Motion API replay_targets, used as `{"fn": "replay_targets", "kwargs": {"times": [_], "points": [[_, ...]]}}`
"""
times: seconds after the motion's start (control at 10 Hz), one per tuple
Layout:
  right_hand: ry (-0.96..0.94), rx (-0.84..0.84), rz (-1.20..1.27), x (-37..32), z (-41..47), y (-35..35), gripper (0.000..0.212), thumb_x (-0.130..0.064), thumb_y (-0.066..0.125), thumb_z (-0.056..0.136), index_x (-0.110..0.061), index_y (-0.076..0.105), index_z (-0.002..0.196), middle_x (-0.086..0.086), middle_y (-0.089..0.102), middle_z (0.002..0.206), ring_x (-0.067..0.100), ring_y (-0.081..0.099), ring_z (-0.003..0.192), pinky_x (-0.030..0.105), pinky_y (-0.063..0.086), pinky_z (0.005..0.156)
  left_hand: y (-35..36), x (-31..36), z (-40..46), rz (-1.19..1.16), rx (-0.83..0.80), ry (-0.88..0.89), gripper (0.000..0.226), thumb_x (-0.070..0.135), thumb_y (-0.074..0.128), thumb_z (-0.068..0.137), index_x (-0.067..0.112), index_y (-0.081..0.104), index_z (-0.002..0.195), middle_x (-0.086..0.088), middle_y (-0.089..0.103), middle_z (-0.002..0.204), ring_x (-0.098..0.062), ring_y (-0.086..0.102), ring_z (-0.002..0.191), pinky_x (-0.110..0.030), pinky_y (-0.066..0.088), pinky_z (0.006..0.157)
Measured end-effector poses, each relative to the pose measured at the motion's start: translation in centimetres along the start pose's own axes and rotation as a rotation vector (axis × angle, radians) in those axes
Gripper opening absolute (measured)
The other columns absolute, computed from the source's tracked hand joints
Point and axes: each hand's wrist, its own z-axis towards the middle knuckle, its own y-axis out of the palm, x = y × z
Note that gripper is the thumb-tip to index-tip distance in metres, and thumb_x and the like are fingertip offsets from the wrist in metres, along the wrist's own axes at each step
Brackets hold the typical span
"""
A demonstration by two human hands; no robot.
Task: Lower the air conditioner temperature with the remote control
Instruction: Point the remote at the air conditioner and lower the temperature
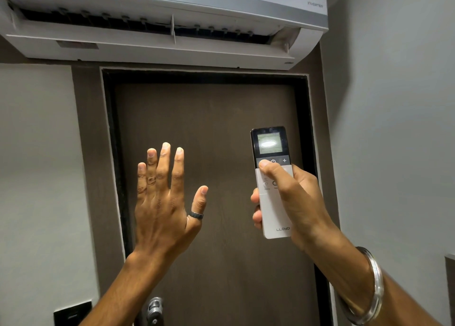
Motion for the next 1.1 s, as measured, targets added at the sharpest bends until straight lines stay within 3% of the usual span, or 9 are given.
{"fn": "replay_targets", "kwargs": {"times": [0.2,0.3,0.5,0.8,1.1], "points": [[0.012,-0.055,-0.032,-0.13,-0.16,-0.19,0.034,-0.046,0.071,0.086,-0.014,0.064,0.092,0.009,0.074,0.062,0.025,0.067,0.041,0.035,0.06,0.042,0.19,0.1,0.03,0.0,0.003,0.004,0.081,0.057,0.04,0.101,0.011,0.023,0.166,-0.014,0.014,0.176,-0.031,0.004,0.164,-0.046,0.001,0.134],[0.01,-0.061,-0.048,-0.23,-0.28,-0.11,0.036,-0.049,0.069,0.082,-0.015,0.065,0.092,0.008,0.075,0.062,0.024,0.068,0.041,0.034,0.061,0.042,0.23,0.28,0.02,-0.004,0.0,0.009,0.081,0.057,0.039,0.101,0.011,0.022,0.166,-0.014,0.013,0.176,-0.031,0.003,0.164,-0.047,0.001,0.134],[-0.006,-0.026,-0.048,-0.35,-0.26,-0.34,0.026,-0.04,0.068,0.097,-0.016,0.064,0.091,0.009,0.075,0.062,0.025,0.067,0.041,0.035,0.061,0.042,0.08,0.39,0.23,-0.011,0.008,0.008,0.081,0.057,0.04,0.101,0.01,0.022,0.166,-0.014,0.014,0.176,-0.031,0.003,0.164,-0.046,0.0,0.134],[0.017,-0.041,-0.038,-0.57,-0.49,-0.53,0.025,-0.038,0.068,0.097,-0.015,0.064,0.09,0.01,0.074,0.062,0.025,0.067,0.041,0.035,0.061,0.043,-0.14,0.5,0.39,-0.01,0.011,0.01,0.082,0.057,0.04,0.101,0.01,0.022,0.166,-0.015,0.015,0.175,-0.031,0.004,0.164,-0.047,0.002,0.134],[-0.002,-0.064,-0.033,-0.83,-0.52,-0.43,0.034,-0.05,0.068,0.08,-0.017,0.064,0.09,0.006,0.075,0.06,0.022,0.068,0.041,0.033,0.06,0.041,-0.18,0.65,0.34,-0.008,0.006,0.013,0.081,0.056,0.04,0.102,0.009,0.023,0.166,-0.016,0.015,0.175,-0.032,0.005,0.164,-0.049,0.004,0.134]]}}
